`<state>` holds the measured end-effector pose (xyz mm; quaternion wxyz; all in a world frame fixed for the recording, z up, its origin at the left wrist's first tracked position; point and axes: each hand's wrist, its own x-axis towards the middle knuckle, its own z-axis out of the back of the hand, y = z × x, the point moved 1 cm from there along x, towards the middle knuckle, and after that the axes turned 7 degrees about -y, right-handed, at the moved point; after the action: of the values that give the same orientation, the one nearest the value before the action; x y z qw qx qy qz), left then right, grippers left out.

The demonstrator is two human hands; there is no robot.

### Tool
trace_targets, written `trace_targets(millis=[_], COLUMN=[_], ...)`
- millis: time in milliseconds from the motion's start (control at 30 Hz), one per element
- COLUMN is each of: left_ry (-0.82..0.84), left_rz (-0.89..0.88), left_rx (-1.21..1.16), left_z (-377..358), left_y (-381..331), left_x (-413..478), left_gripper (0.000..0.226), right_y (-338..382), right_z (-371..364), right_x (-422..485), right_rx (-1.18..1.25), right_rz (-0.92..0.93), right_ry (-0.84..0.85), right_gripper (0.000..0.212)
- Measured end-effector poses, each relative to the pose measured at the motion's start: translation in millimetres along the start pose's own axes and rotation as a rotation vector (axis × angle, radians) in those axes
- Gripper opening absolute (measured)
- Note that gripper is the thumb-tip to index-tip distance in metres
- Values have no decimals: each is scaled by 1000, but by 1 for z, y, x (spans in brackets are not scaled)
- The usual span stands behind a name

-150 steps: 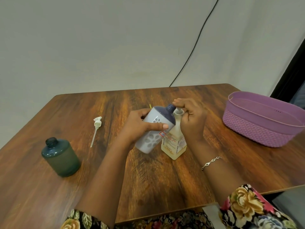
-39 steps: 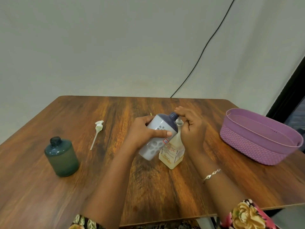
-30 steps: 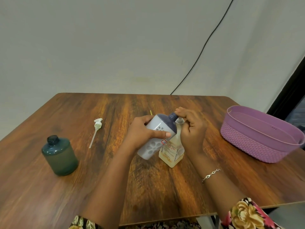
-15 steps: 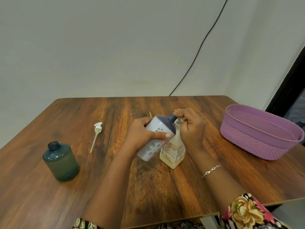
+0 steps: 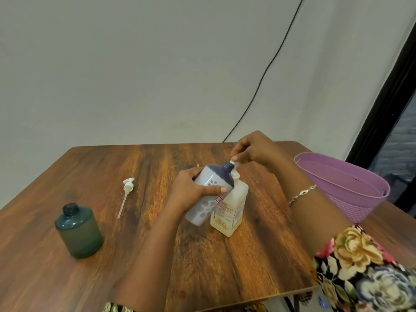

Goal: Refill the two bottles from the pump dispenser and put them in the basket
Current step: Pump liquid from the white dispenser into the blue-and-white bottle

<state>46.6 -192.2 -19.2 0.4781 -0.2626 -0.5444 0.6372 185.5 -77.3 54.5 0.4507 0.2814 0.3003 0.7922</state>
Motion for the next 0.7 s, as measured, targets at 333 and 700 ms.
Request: trace_targets(millis=[333, 700], left_ry=[28, 14], left_rz=[9, 0], left_rx=[28, 70], left_z=[0, -2], left_y=[2, 0], left_x=[2, 6], left_gripper=[37, 40], right_y=[2, -6], right_z=[0, 3], right_x=[15, 16], right_rx=[114, 182], right_rz=[-169, -169], right_ry=[162, 148], right_gripper=[20, 23])
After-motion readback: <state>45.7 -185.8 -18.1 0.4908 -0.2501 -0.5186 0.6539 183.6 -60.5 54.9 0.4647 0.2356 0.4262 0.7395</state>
